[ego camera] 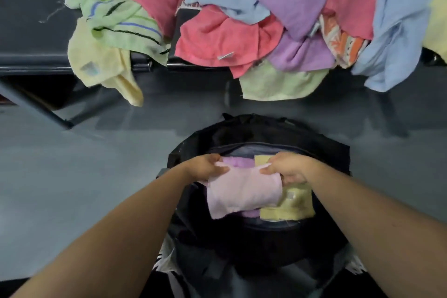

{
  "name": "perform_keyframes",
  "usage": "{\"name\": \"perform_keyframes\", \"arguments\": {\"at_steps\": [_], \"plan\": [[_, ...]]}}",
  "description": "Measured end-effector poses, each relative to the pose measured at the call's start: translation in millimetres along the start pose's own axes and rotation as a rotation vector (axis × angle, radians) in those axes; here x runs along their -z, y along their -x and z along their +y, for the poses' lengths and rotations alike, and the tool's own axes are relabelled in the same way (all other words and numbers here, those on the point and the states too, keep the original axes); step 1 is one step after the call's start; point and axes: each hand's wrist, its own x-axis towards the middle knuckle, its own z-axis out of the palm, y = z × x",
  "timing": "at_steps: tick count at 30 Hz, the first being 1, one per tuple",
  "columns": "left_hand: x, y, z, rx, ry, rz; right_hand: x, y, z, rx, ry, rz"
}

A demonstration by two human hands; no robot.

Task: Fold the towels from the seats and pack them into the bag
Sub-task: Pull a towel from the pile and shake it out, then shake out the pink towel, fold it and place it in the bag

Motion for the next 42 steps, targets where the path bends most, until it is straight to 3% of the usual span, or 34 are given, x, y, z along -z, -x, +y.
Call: {"name": "perform_keyframes", "arguments": {"at_steps": [2,6,13,17,21,26,30,33,42], "plan": [[-2.4,-21.3,-11.1,0.049,-0.018,0.052,-9.1,-23.4,7.3,-0.044,-0.013,0.016],[-4.7,-54.8,-25.1,0.102,-0.077,0.343,-26.8,-68.6,20.4,0.04,-0.061,0.219],[-29.6,-82.4,-63.8,0.279,-0.074,0.221,-65.3,-82.4,47.4,-0.096,0.076,0.289],[-31.5,-85.2,-69.4,0.305,-0.037,0.241,-72.9,-80.7,54.7,-0.061,-0.032,0.308],[-23.2,-71.4,-76.0,0.305,-0.01,0.307,-79.1,-69.8,54.1,-0.039,-0.33,0.175],[-23.1,-48.2,-75.9,0.305,-0.173,0.217,-80.6,-64.4,55.9,-0.168,-0.096,0.216],[-14.8,-26.2,-39.8,0.271,-0.34,0.124,-58.6,-42.9,22.1,-0.066,0.23,0.256],[8.8,-6.7,13.4,0.159,-0.397,0.144,-33.9,-13.8,-29.5,0.048,0.399,0.285],[96.3,89.4,190.2,-0.253,-0.297,0.395,42.9,144.4,-173.1,0.442,0.242,0.291]]}}
